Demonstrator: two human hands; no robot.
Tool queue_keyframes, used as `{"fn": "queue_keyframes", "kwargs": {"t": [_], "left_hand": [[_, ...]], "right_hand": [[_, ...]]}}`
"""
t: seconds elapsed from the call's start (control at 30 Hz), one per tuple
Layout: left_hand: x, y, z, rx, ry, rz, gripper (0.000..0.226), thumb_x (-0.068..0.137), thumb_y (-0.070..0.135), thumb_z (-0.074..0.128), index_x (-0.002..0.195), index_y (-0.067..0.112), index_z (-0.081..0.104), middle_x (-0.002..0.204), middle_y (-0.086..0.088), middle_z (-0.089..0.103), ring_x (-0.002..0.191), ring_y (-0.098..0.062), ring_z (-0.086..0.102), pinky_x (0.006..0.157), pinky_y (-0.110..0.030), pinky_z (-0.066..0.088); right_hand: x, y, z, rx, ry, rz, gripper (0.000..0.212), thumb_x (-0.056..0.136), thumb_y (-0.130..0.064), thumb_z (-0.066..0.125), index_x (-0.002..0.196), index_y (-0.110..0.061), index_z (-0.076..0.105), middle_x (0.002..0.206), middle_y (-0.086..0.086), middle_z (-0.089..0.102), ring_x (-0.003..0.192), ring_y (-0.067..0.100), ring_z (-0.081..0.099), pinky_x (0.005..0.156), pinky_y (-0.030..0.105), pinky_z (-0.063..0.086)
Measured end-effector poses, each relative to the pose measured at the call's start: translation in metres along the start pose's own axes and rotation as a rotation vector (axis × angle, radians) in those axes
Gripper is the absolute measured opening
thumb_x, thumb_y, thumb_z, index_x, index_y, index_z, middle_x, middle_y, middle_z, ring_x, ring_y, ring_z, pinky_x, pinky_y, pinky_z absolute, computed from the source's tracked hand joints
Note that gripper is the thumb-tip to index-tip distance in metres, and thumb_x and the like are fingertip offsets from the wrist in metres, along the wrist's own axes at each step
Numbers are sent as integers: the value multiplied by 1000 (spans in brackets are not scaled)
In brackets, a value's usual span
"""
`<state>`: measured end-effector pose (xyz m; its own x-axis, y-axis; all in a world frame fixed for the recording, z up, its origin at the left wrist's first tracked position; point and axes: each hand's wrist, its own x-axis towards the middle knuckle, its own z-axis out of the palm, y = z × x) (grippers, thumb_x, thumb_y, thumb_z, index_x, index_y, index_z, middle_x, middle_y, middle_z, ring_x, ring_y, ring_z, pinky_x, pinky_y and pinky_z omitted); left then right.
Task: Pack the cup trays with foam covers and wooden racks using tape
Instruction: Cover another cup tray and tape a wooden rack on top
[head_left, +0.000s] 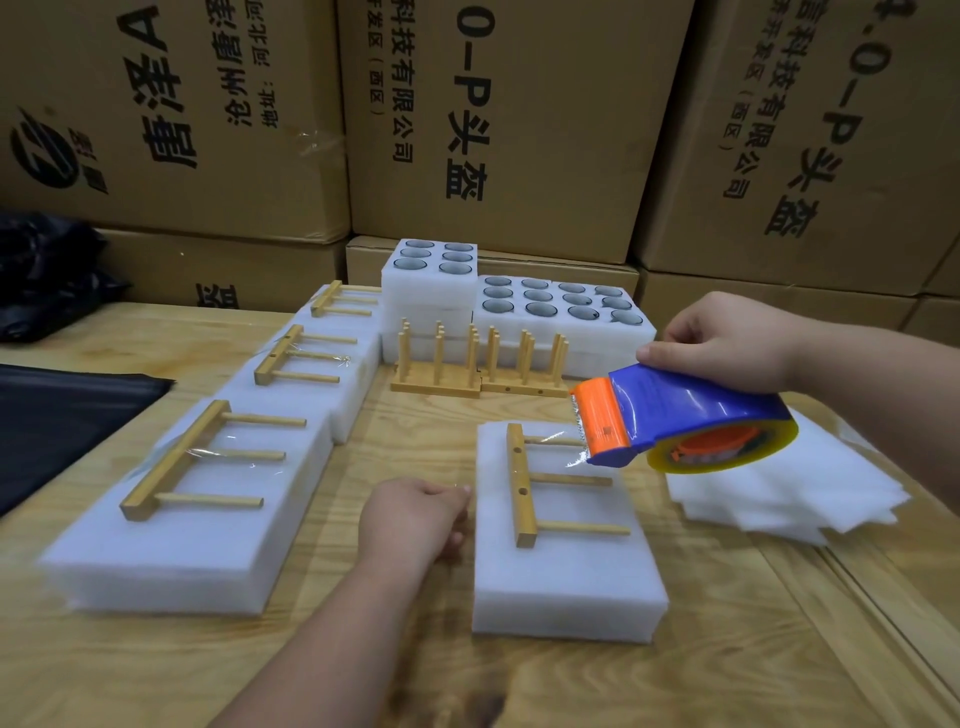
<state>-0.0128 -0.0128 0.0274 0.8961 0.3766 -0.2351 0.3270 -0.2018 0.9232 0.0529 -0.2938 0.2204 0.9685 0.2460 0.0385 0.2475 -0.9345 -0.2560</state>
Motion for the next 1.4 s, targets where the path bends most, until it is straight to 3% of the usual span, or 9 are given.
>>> {"fn": "queue_keyframes", "kwargs": {"t": [0.23,0.37,0.57,0.67,0.73,0.93,1.13,1.27,1.4], "left_hand": [[-6,-1,1,144,27,41,27,77,44,73,94,23,66,56,5,71,55,-4,68,64,-23,53],[-6,-3,4,277,59,87,45,72,39,71,114,23,68,85,7,75,87,-12,70,75,-25,49],[5,6,2,287,-38,-6,14,78,34,68,82,21,67,55,0,71,55,-11,68,66,-27,57],[12,11,2,230,-69,-78,38,80,38,71,54,10,65,52,-9,68,48,-23,65,70,-41,64],[11,9,6,350,-41,-18,36,78,40,67,59,10,66,53,-5,69,51,-21,67,69,-34,62],[9,18,11,252,24,189,15,89,33,59,99,25,67,90,5,72,84,-17,68,74,-29,55],[-16,73,28,-119,-353,320,78,83,48,54,157,35,30,159,15,32,142,-9,34,107,-30,28],[-24,71,47,326,-474,450,88,86,37,50,162,27,8,169,9,0,155,-13,-10,119,-33,15],[-25,54,62,686,-342,617,95,89,56,52,162,18,4,169,9,9,154,-22,-20,125,-35,3]], "right_hand": [[-1,3,6,-19,13,1,50,90,-64,58,77,-18,74,63,-8,69,66,17,68,55,28,45],[-2,5,7,-22,13,13,50,90,-64,58,73,-19,71,60,-13,67,61,12,65,53,25,42],[-2,6,9,-57,30,8,53,89,-65,58,68,-17,68,56,-13,64,48,4,57,51,24,38],[-2,8,9,-52,32,7,53,89,-64,59,67,-17,68,56,-12,65,51,6,57,51,24,39],[-2,9,10,-47,35,4,54,89,-64,59,66,-16,66,53,-10,62,51,8,56,51,26,39],[-1,15,14,-57,46,-4,57,88,-65,59,69,-12,67,61,-1,65,48,5,53,51,27,42],[4,18,15,-42,18,-21,57,89,-66,58,75,-12,71,67,3,69,63,20,65,56,32,48],[4,21,18,-25,15,-16,57,90,-64,59,69,-13,68,60,1,66,50,7,56,54,30,43],[5,25,22,-12,14,-32,56,90,-63,60,70,-11,67,64,6,66,55,13,55,56,31,44]]}}
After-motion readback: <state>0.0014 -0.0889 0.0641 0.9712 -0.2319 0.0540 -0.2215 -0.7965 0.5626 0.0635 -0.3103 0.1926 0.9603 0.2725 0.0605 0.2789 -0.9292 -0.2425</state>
